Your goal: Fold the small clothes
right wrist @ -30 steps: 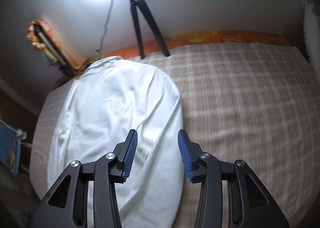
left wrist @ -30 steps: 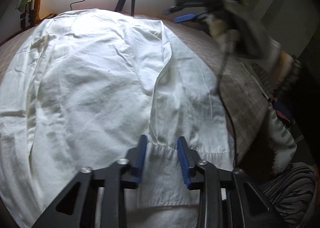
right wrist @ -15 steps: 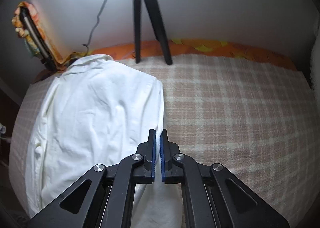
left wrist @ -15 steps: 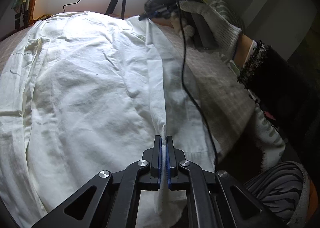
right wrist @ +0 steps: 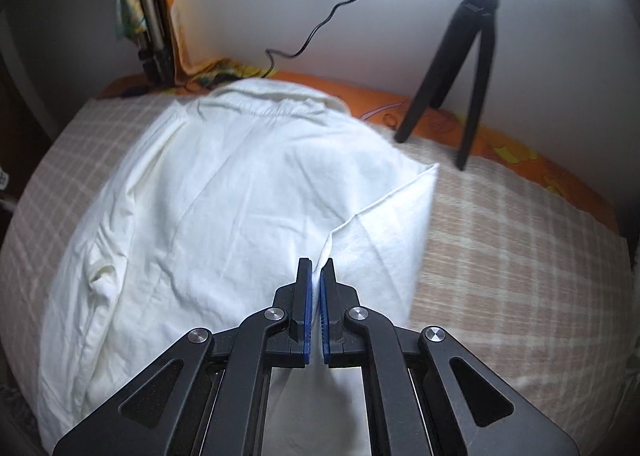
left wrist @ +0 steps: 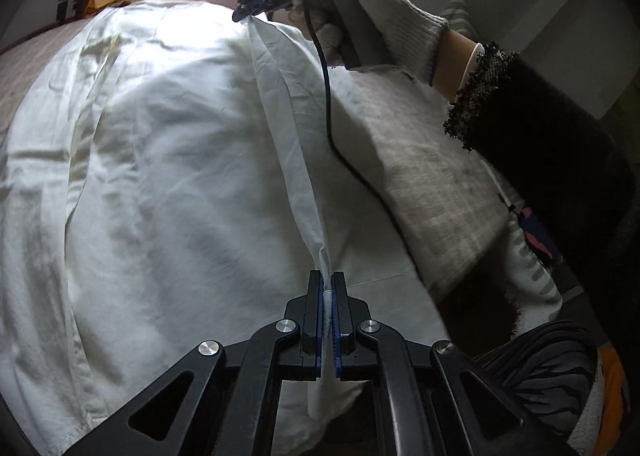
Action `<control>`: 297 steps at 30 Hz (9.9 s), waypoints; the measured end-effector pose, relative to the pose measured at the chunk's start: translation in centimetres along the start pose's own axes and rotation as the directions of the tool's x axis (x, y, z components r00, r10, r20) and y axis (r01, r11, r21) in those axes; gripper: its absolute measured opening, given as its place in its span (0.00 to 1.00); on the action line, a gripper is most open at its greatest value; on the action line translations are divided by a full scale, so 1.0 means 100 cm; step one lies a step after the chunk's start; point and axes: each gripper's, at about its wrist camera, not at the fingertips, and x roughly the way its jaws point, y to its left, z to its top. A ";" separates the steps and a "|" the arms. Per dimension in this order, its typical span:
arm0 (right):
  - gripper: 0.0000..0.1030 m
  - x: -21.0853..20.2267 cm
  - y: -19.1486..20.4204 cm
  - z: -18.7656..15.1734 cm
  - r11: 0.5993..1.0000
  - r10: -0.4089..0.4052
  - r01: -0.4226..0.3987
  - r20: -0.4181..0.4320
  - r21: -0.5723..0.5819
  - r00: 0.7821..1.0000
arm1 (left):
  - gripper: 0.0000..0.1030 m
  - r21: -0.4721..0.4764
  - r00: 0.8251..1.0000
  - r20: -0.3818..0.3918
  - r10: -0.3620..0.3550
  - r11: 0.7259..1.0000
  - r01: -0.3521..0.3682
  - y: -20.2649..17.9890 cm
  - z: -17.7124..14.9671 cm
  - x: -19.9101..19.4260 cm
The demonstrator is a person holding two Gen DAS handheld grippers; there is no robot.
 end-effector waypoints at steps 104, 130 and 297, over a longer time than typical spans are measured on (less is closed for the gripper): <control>0.04 -0.069 -0.014 -0.065 0.989 0.091 -0.090 -0.003 0.120 0.996 | 0.02 -0.026 0.986 0.162 0.028 0.999 -0.024 -0.024 -0.016 -0.037; 0.30 -0.074 0.053 -0.067 0.968 0.244 -0.244 0.000 0.051 0.970 | 0.26 -0.052 0.987 0.118 0.112 0.993 -0.107 0.025 -0.047 -0.077; 0.02 -0.078 0.000 -0.133 0.943 0.154 -0.169 0.073 0.286 0.985 | 0.19 0.077 0.931 0.067 0.358 0.929 -0.363 0.199 0.113 -0.066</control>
